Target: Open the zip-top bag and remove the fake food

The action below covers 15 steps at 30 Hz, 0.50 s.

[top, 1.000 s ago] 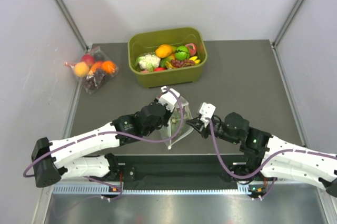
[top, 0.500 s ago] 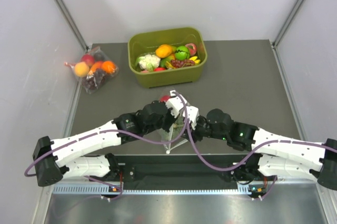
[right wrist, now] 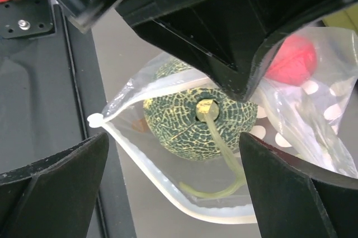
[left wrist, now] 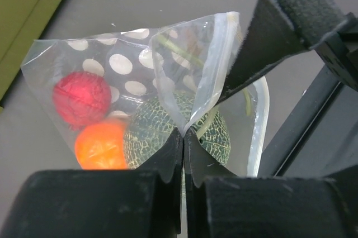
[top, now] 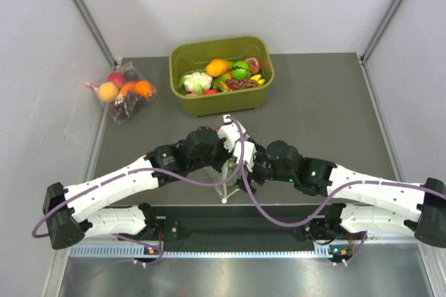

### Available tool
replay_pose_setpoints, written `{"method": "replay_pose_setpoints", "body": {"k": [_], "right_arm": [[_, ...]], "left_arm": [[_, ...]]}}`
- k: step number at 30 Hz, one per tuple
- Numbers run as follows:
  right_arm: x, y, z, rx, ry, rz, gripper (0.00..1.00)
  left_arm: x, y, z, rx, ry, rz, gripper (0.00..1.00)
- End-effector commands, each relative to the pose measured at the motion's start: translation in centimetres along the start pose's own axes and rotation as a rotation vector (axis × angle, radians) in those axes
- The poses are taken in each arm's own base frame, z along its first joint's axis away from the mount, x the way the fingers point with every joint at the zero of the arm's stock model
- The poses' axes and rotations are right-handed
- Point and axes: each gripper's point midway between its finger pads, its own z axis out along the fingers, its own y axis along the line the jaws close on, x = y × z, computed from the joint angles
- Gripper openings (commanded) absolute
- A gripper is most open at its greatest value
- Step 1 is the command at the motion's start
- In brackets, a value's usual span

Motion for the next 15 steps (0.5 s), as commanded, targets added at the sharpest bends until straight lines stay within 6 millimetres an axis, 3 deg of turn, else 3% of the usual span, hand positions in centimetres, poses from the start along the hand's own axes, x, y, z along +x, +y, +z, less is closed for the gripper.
{"method": "replay_pose_setpoints", "body": {"k": [1, 15], "right_arm": [[-1.5, -1.9, 1.0, 0.061, -0.031, -0.009, 1.0], [0.7, -3.0, 4.6, 0.067, 0.048, -0.045, 0.99]], "left_arm": [[-1.6, -3.5, -1.2, 0.18, -0.031, 0.088, 0.0], [-1.5, -4.4, -1.1, 0.235, -0.017, 0.098, 0.0]]}}
